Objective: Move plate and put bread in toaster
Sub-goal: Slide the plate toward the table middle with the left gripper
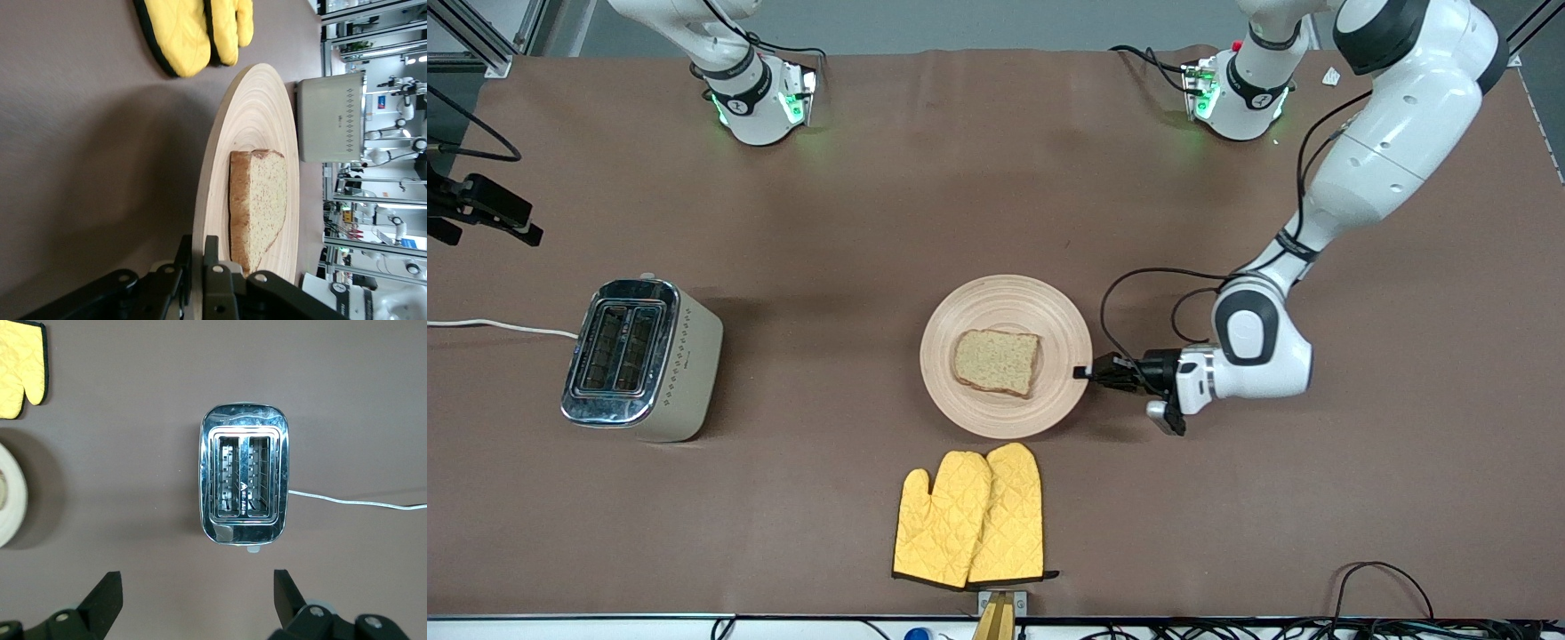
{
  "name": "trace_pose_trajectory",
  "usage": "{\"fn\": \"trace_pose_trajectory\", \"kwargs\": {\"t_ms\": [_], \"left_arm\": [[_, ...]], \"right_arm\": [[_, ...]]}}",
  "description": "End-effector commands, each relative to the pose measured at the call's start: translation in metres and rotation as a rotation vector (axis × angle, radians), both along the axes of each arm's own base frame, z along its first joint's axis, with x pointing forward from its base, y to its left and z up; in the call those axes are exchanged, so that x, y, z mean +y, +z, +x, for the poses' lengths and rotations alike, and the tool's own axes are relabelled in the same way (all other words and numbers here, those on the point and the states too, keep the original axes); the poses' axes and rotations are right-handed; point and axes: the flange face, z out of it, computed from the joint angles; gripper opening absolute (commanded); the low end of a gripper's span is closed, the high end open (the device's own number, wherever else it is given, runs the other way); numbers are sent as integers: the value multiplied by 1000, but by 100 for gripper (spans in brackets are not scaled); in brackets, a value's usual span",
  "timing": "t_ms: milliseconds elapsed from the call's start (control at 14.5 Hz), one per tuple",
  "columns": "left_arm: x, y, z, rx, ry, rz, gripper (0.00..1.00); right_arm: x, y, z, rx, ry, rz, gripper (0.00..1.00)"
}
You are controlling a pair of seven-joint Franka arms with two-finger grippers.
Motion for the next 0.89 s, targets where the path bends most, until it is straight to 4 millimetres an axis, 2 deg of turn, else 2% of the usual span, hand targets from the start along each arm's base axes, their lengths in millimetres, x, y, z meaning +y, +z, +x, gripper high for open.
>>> {"fn": "trace_pose_trajectory", "kwargs": {"t_ms": [0, 69, 138, 206, 344, 482, 688, 757, 826], "left_arm": [[-17, -1, -15, 24, 31, -11, 2], [-26, -6, -23, 34, 24, -3, 4], [-25, -9, -26, 36, 31, 10, 11], [-25, -11, -28, 42, 33, 12, 31], [-24, -8, -26, 48, 43, 16, 98], [-20, 4, -18, 79, 80, 21, 100], [-9, 48, 5, 109, 163, 40, 100], [0, 59, 12, 102, 186, 45, 100], [19, 67, 21, 89, 219, 63, 100]], "right_arm": [[-2, 1, -3, 3, 1, -4, 100], [-2, 2, -3, -2, 4, -5, 100], [-1, 1, -2, -2, 7, -5, 100], [0, 1, -2, -2, 9, -5, 100], [0, -1, -2, 2, 9, -5, 100], [1, -2, -1, 6, 13, -5, 100], [14, -8, -1, 29, 38, -7, 100], [21, -8, -1, 29, 50, -7, 100], [34, -5, 0, 15, 67, -6, 100]]}}
